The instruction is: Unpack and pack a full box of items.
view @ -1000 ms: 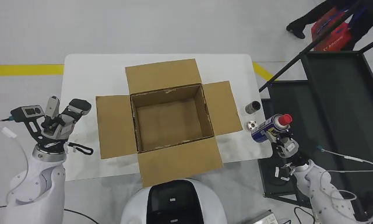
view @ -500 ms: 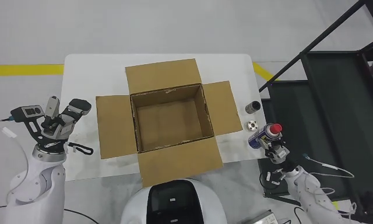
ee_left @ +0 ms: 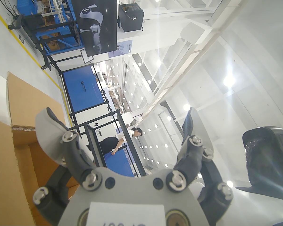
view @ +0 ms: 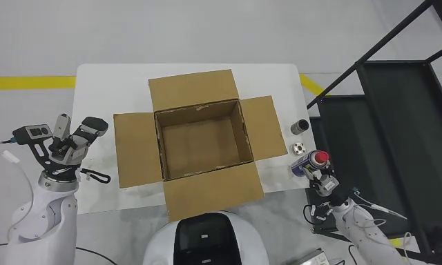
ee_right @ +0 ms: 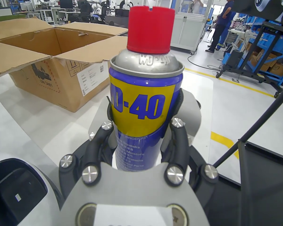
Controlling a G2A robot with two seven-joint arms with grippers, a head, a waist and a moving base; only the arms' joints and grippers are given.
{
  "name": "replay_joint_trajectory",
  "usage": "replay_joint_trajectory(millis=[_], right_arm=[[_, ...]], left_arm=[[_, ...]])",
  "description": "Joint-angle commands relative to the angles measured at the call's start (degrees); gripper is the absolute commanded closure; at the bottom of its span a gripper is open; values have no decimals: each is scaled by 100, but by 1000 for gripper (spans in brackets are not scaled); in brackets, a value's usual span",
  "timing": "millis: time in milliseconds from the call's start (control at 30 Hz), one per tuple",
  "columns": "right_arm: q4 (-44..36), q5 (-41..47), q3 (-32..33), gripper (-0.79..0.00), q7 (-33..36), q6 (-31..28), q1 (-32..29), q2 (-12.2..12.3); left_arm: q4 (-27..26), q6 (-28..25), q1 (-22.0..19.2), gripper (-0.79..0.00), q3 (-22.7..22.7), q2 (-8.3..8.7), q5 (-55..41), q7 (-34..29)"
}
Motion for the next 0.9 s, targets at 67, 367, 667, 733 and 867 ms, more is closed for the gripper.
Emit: replay_joint_trajectory(millis=[67,367,667,733,867], right_arm=[[1,-2,1,0,1,-1,1,-1],[-98,274,83,0,451,153,6,-26],[208,381,-17,0,549,137,216,-107],[333,389,-58,0,559,144,293,-133],[592,373,-159,0,517,160,445,-189]], left_arm=[[0,0,0,-785,0,0,0,0],[0,0,0,-785,0,0,0,0],[0,0,0,-785,0,0,0,0],[0,0,0,-785,0,0,0,0],[0,0,0,-785,0,0,0,0]])
